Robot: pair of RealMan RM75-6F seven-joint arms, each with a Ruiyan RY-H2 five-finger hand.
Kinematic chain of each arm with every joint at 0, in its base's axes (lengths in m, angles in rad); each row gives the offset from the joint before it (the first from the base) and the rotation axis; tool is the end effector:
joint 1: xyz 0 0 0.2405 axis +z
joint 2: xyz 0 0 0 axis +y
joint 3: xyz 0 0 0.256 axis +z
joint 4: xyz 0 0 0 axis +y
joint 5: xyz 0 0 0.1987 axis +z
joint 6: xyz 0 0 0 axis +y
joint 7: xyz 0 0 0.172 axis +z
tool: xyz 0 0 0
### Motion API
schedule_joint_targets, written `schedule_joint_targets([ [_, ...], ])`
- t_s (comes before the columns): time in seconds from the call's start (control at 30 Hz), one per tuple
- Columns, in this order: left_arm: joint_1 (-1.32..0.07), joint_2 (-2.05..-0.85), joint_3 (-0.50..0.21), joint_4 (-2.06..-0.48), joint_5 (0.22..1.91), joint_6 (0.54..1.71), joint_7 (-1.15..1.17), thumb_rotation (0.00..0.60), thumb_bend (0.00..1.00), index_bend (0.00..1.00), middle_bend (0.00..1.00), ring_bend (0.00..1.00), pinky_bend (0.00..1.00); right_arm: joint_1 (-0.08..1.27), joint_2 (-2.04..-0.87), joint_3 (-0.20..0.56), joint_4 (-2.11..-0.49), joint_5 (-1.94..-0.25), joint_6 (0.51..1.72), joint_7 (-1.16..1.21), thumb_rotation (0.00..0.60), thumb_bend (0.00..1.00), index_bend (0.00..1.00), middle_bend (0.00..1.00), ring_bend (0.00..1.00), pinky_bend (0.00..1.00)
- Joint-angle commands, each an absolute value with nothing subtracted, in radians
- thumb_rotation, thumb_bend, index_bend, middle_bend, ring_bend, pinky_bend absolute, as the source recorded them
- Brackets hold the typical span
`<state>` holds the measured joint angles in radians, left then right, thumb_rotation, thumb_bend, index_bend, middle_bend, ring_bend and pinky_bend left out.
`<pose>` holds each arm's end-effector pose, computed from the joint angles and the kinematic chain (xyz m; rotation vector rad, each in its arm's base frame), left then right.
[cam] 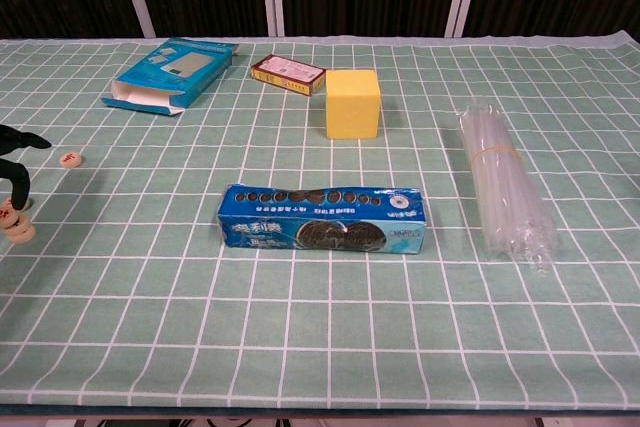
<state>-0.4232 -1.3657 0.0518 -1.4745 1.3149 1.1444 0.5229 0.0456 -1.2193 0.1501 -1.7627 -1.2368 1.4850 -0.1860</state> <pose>-0.2810 0.2774 0.0394 -1.8684 -0.6658 -0.4945 -0.3114 -0.2074 0.1519 1.1033 -1.0540 0.8324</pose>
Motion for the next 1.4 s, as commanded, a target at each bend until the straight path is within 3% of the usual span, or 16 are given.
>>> schedule_joint_targets([
  [0.03, -0.424, -1.368, 0.048, -1.476, 1.316, 1.143, 0.525, 0.600, 0.35, 0.44, 0.05, 0.00, 0.00, 0.046, -1.219, 0.150, -1.763, -1.237, 1.485, -0.187, 0.600, 0.27, 0.12, 0.06, 0.02, 0.00],
  [0.9, -0.407, -1.338, 0.007, -1.496, 1.316, 1.171, 0.507, 0.600, 0.35, 0.37, 0.05, 0.00, 0.00, 0.045, -1.222, 0.152, -1.761, -1.238, 1.491, -0.188, 0.600, 0.27, 0.12, 0.06, 0.02, 0.00],
  [1.4, -0.458, -1.397, -0.042, -1.330, 1.245, 1.048, 0.411, 0.600, 0.34, 0.37, 0.05, 0.00, 0.00, 0.044, -1.225, 0.153, -1.767, -1.231, 1.490, -0.189, 0.600, 0.27, 0.12, 0.06, 0.02, 0.00],
])
